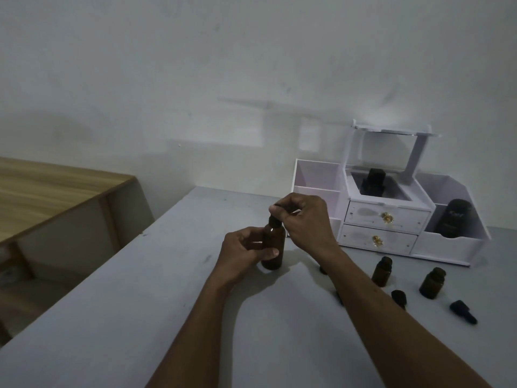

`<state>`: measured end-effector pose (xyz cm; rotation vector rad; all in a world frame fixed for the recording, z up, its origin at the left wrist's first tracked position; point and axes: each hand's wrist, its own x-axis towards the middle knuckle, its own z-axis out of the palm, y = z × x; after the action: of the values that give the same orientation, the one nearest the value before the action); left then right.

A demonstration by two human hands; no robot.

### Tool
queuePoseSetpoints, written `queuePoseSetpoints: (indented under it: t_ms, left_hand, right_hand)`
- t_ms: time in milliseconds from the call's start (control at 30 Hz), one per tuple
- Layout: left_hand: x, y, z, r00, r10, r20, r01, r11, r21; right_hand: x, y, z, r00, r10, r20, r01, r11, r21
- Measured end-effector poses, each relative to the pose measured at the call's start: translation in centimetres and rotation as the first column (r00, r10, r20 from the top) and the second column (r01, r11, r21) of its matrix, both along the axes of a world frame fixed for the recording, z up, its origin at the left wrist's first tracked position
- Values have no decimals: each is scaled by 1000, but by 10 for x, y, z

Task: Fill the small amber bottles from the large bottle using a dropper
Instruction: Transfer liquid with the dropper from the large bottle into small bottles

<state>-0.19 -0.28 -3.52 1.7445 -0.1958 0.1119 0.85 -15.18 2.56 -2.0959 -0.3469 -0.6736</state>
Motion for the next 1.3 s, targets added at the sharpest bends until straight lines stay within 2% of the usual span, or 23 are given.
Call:
queuePoseSetpoints:
  t_ms: [300, 600, 733, 967, 1033, 1100, 1200, 1267, 1300]
  left_hand:
    - [1, 0, 0, 1000, 7, -7, -6, 1000, 10]
    - [1, 1, -1, 1000, 19, -10, -19, 1000, 15]
    - [2, 1, 0, 1000, 19, -19, -19, 1000, 15]
    - [1, 1, 0, 999, 30, -26, -29, 999, 31]
    - [1, 0, 1, 998, 47, 38, -50, 996, 76]
    - [-2, -5, 6, 976, 134, 170, -155, 981, 120]
    - [-14, -19, 24, 831, 349, 434, -404, 914, 38]
    - [-28, -31, 37, 735, 409, 541, -449, 891, -64]
    - [-34, -37, 42, 718, 399, 571, -427, 900, -92]
  right_hand:
    - [1, 1, 0, 1000, -21, 9, 21, 1000, -21]
    - [-5, 0, 3, 999, -5, 32, 4, 999, 33]
    - [-9, -1, 18, 998, 30, 59, -37, 991, 131]
    - [-11, -8, 67, 986, 31, 161, -49, 993, 110]
    - [-15, -15, 81, 981, 33, 190, -57, 991, 121]
    - [-20, -25, 91, 974, 28, 224, -64, 985, 158]
    - [-30, -46, 99, 965, -5, 263, -55, 974, 221]
    - [-35, -62, 99, 963, -20, 269, -53, 964, 262]
    - [-37, -70, 97, 964, -29, 265, -47, 961, 274]
